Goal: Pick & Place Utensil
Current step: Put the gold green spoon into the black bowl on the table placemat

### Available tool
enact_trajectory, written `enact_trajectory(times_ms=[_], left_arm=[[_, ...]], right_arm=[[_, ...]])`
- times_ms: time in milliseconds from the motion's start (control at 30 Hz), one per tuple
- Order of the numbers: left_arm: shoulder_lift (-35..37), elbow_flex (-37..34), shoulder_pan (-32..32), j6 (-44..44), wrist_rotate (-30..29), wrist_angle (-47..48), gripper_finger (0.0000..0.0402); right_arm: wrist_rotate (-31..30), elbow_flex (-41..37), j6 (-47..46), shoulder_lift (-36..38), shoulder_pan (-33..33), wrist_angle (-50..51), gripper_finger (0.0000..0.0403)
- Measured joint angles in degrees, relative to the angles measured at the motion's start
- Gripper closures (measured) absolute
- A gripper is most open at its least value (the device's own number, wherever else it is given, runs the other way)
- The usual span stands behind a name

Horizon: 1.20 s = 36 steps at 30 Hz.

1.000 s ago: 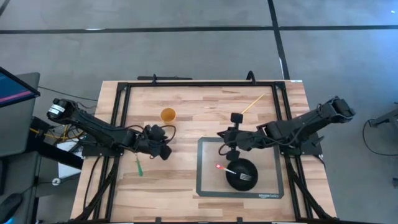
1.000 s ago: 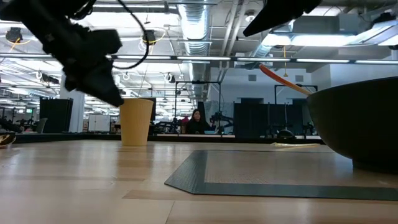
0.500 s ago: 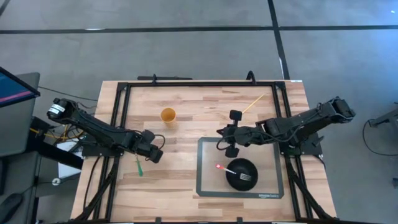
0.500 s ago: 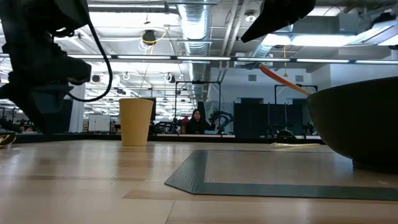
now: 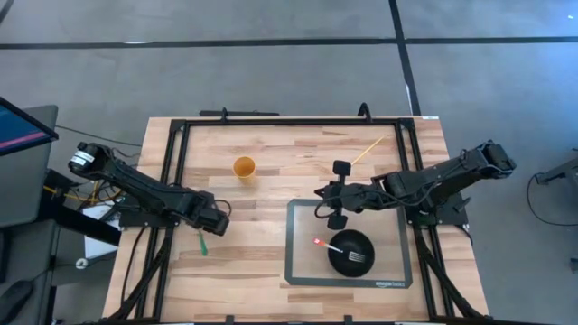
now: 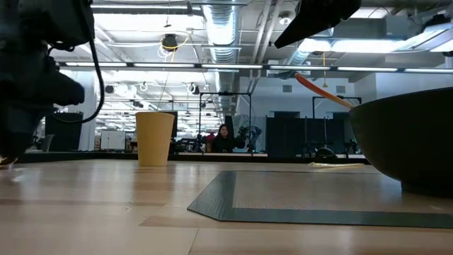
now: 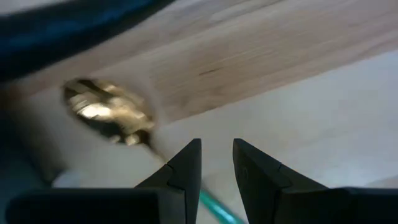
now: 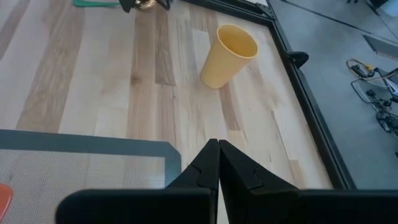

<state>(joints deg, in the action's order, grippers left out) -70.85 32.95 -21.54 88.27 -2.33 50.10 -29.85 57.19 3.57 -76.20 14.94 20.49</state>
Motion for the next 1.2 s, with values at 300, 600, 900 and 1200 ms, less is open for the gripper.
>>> enact_trajectory(times_ms=[300, 600, 900, 1200], left_arm=[[0.0, 0.0, -6.6, 10.1, 6.2, 1.7, 0.0309], [0.0, 0.0, -11.9, 18.7, -1.9, 1.9, 0.0309], [0.1, -4.2, -12.5, 22.0, -1.7, 1.1, 0.0309], [0.0, -6.0, -12.6, 23.5, -6.4, -0.1, 0.0313]], right_arm=[[0.0, 0.0, 0.0, 0.0, 0.0, 0.0, 0.0403], [0.0, -0.6, -0.1, 0.0, 0.0, 0.0, 0.0403], [0.0, -0.6, -0.1, 0.0, 0.0, 0.0, 0.0403], [0.0, -0.6, -0.1, 0.0, 0.0, -0.1, 0.0403]])
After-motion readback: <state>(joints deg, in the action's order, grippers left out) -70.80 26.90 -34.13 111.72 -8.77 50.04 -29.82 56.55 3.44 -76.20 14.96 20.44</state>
